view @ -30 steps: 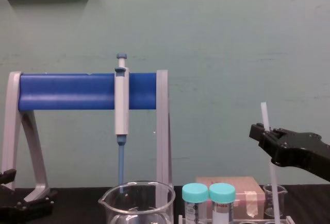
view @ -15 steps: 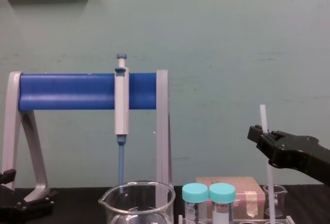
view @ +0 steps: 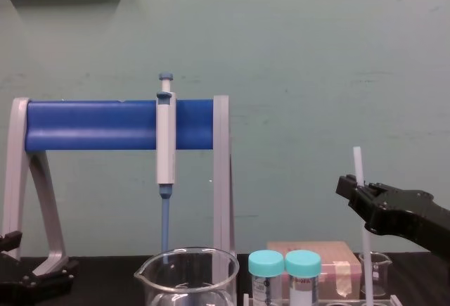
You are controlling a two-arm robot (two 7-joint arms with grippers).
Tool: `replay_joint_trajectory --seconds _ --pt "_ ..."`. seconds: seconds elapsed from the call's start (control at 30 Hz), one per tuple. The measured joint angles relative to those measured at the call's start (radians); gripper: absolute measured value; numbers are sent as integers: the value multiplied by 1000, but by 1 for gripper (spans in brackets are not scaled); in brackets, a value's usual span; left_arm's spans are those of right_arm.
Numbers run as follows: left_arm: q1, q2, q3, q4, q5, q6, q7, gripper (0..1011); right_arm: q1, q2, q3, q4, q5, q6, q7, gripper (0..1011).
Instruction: Pick up the stirring rod with one hand, then place it down.
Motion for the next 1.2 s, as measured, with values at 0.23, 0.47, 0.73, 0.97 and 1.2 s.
replay_joint_trajectory --seconds 0.23,0.47,0.73,0.97,1.2 --pt "0 0 0 0 0 0 0 1000 -6 -1 0 7 -1 -5 2 68" --pt "0 0 0 0 0 0 0 1000 -10 -4 1 14 0 -5 3 68" --pt "0 0 0 0 0 0 0 1000 -10 -5 -2 33 -9 -4 2 68" --pt "0 0 0 0 0 0 0 1000 -8 -6 -4 43 -17 -2 -1 68" --pt "0 0 0 0 0 0 0 1000 -4 -9 -4 47 -30 -2 -12 68"
